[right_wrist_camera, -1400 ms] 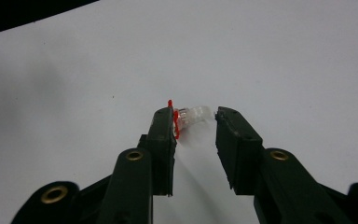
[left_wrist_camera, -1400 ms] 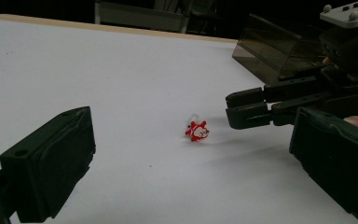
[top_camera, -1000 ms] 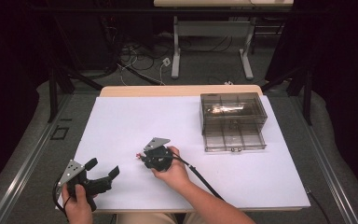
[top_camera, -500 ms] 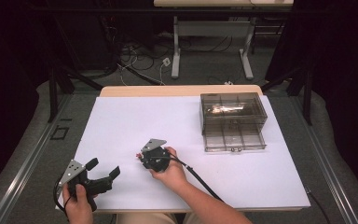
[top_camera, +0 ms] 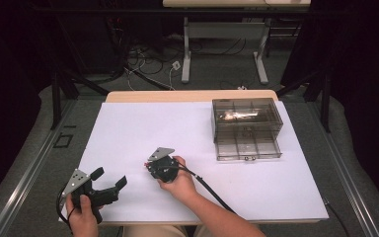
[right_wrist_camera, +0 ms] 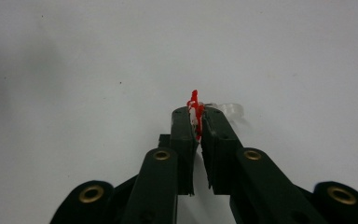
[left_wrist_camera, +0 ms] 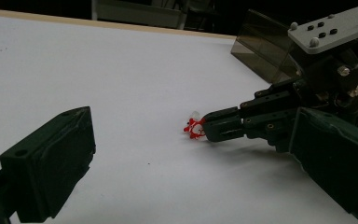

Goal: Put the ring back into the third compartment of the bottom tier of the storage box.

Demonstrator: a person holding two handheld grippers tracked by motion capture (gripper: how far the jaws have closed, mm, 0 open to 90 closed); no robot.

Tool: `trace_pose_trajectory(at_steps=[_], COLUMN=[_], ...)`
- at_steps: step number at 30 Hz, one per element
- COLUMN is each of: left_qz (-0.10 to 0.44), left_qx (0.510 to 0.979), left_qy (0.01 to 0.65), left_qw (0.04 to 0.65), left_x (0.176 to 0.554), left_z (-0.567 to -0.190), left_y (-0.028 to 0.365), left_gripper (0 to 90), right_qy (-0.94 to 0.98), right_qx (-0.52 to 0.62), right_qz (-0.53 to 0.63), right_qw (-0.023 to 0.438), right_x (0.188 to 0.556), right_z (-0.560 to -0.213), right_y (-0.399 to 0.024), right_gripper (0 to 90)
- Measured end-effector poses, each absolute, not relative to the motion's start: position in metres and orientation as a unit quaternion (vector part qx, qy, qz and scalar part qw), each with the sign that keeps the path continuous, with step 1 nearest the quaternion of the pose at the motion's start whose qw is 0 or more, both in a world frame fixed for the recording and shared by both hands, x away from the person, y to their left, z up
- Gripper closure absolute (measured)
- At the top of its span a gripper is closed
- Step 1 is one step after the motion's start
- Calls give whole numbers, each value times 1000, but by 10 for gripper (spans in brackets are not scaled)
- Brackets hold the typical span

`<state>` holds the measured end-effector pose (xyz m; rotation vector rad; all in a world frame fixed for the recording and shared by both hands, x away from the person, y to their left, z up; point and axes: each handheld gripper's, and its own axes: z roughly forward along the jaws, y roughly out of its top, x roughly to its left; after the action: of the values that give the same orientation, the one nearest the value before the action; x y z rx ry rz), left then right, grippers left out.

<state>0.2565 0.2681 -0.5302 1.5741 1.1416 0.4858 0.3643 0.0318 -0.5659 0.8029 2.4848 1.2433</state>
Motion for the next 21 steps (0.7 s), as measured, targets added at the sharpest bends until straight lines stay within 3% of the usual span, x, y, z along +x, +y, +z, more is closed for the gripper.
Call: trace_pose_trajectory(at_steps=[21], left_qz=[205], left_qx=[662], left_qy=[480], left_qw=[538], left_x=[257], left_z=[-530], left_y=[268], left_gripper=[5], right_qy=[853], right_qx=[279], right_qz=[424], right_qw=[125], right_x=[364], right_z=[-566], right_y=[32], right_gripper=[894])
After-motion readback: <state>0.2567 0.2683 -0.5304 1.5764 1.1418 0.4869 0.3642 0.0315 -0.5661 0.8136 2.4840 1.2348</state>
